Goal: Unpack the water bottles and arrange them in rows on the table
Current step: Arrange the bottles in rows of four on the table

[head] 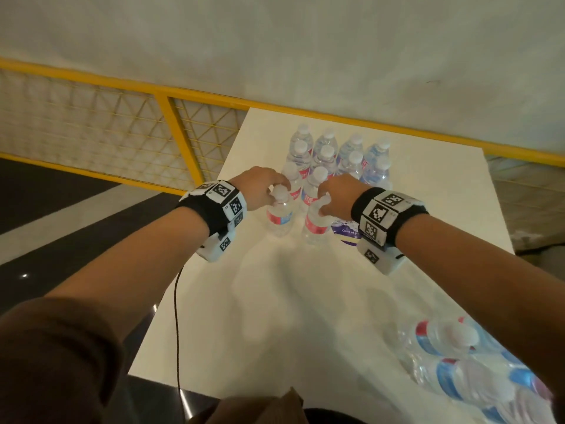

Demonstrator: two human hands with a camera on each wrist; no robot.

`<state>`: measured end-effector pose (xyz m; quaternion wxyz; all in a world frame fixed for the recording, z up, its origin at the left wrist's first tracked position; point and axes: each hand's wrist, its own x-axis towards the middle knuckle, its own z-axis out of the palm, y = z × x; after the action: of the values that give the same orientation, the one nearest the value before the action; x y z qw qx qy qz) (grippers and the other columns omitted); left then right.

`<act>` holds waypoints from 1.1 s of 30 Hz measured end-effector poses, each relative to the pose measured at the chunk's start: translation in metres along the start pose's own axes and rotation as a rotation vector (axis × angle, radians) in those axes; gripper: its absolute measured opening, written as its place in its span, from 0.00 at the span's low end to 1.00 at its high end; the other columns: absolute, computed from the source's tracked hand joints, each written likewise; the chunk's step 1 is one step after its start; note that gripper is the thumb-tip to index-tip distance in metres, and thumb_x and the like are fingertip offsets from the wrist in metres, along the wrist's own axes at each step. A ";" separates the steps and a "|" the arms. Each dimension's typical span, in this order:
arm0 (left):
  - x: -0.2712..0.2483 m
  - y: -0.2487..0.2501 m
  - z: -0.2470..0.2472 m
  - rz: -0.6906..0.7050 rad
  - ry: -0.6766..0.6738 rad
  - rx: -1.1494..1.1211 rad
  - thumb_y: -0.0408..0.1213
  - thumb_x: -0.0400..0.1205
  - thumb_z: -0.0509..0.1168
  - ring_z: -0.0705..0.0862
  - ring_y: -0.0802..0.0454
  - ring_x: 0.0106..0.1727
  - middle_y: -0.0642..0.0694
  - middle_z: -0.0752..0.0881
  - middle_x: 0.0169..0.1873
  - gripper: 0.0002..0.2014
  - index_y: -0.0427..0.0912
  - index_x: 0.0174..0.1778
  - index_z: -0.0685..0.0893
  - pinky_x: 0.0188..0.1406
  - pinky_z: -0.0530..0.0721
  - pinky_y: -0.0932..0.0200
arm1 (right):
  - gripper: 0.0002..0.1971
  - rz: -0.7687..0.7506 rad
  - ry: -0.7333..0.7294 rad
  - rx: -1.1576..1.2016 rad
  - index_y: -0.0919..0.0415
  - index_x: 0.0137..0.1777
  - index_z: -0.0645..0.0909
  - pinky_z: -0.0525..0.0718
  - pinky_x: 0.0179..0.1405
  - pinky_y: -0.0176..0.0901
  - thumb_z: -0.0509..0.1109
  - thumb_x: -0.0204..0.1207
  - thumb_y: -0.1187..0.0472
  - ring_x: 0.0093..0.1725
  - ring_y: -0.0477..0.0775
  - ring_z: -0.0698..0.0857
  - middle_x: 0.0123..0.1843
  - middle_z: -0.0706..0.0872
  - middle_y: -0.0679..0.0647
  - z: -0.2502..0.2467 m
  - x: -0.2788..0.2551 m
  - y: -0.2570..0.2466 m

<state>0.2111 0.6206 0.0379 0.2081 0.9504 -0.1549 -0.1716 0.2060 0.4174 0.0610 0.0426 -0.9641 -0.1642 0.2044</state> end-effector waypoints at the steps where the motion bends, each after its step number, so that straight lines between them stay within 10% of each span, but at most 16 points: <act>1: 0.002 0.001 -0.001 -0.008 0.009 0.022 0.37 0.75 0.73 0.83 0.46 0.50 0.44 0.84 0.58 0.21 0.47 0.65 0.81 0.54 0.78 0.56 | 0.21 -0.002 0.002 -0.007 0.58 0.70 0.77 0.78 0.63 0.46 0.70 0.77 0.55 0.66 0.58 0.79 0.69 0.80 0.58 0.000 0.000 -0.001; 11: 0.008 0.008 0.010 -0.063 0.073 0.076 0.50 0.75 0.71 0.80 0.40 0.55 0.40 0.81 0.57 0.23 0.39 0.58 0.76 0.51 0.77 0.51 | 0.21 0.025 0.037 -0.003 0.56 0.71 0.75 0.77 0.65 0.48 0.69 0.77 0.58 0.67 0.59 0.78 0.70 0.78 0.58 0.002 -0.007 0.000; 17: 0.004 0.012 -0.002 -0.057 0.034 0.018 0.41 0.75 0.72 0.82 0.43 0.59 0.45 0.83 0.62 0.23 0.49 0.67 0.79 0.59 0.78 0.54 | 0.24 0.073 0.043 -0.018 0.65 0.68 0.77 0.81 0.62 0.49 0.67 0.78 0.49 0.62 0.60 0.82 0.64 0.82 0.61 0.001 -0.008 -0.004; 25: 0.001 0.018 0.005 -0.098 0.086 -0.116 0.38 0.74 0.74 0.85 0.44 0.57 0.43 0.85 0.61 0.22 0.45 0.65 0.82 0.63 0.80 0.52 | 0.20 -0.032 0.034 0.019 0.56 0.70 0.79 0.77 0.65 0.47 0.63 0.79 0.68 0.66 0.61 0.79 0.68 0.80 0.61 0.002 -0.002 -0.005; 33: -0.001 0.017 0.010 -0.124 0.122 -0.174 0.39 0.73 0.75 0.85 0.47 0.57 0.44 0.87 0.58 0.23 0.46 0.65 0.83 0.56 0.78 0.60 | 0.19 -0.036 0.051 0.041 0.56 0.70 0.78 0.78 0.68 0.49 0.62 0.80 0.67 0.65 0.62 0.81 0.67 0.81 0.62 0.009 0.001 -0.006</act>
<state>0.2027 0.6028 0.0374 0.2879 0.9451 -0.0672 -0.1391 0.2018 0.4239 0.0533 0.0702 -0.9647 -0.1763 0.1824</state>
